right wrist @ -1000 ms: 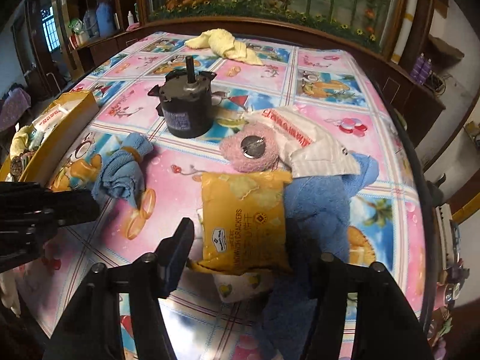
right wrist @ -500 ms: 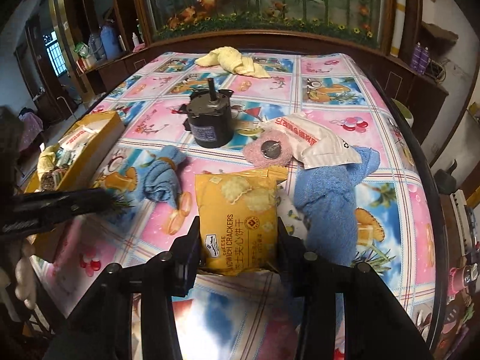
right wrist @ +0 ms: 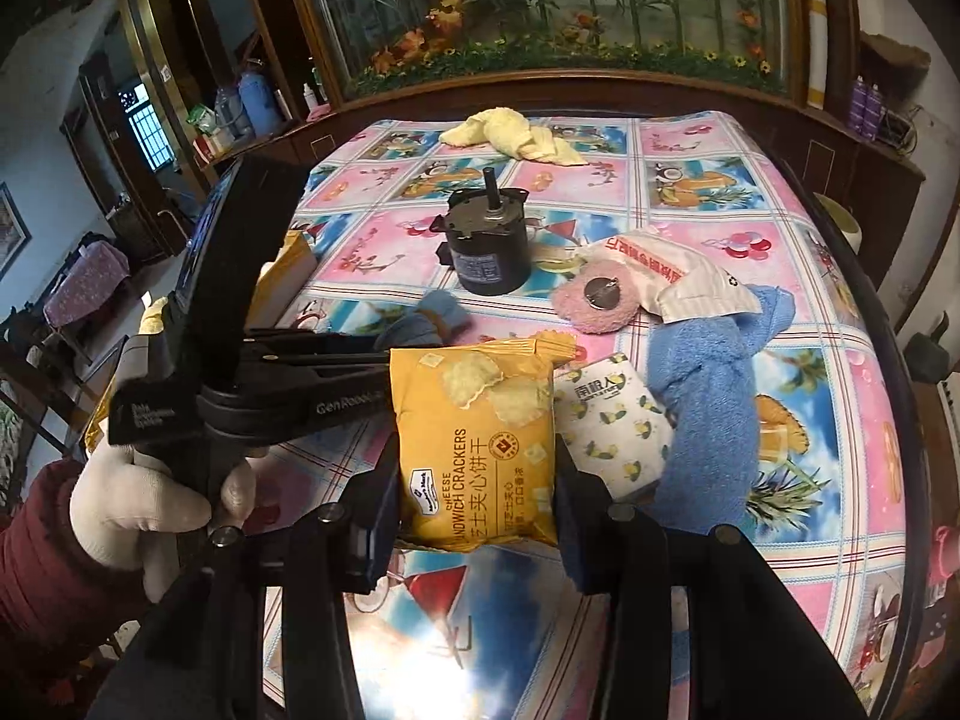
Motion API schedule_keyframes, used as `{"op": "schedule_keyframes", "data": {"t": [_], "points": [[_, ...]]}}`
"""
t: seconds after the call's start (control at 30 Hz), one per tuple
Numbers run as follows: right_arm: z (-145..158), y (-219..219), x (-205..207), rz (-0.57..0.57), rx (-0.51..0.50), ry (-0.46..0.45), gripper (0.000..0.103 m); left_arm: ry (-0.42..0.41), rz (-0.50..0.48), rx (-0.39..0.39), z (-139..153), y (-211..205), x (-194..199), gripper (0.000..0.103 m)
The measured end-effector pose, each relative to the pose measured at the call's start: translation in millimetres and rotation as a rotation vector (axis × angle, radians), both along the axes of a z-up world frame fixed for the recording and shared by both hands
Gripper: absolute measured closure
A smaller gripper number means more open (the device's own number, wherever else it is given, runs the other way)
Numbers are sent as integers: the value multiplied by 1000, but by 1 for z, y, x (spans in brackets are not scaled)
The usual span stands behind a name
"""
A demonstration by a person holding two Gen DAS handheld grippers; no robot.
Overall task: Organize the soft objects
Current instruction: 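Grasp the blue knit toy with the left gripper, then carry the blue toy and crackers pack into the box and open both grippers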
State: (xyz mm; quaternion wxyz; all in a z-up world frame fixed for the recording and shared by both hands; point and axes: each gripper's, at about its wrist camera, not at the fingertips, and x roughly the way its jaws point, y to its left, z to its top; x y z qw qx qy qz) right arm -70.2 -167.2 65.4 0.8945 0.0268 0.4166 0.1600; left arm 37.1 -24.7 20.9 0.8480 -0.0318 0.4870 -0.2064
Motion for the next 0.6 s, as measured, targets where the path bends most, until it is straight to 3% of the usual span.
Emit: {"op": "schedule_keyframes", "data": {"t": [0.2,0.4,0.6], "points": [[1,18,-2,35,20,6,59,-44,61,-149,31,48,-31,82],[6,56,-4,116,58,15,59,-93,141,-244,64,115,-81,82],[8,122,-3,249,87,35,59,-126,332,-152,65,197,-118,82]]}}
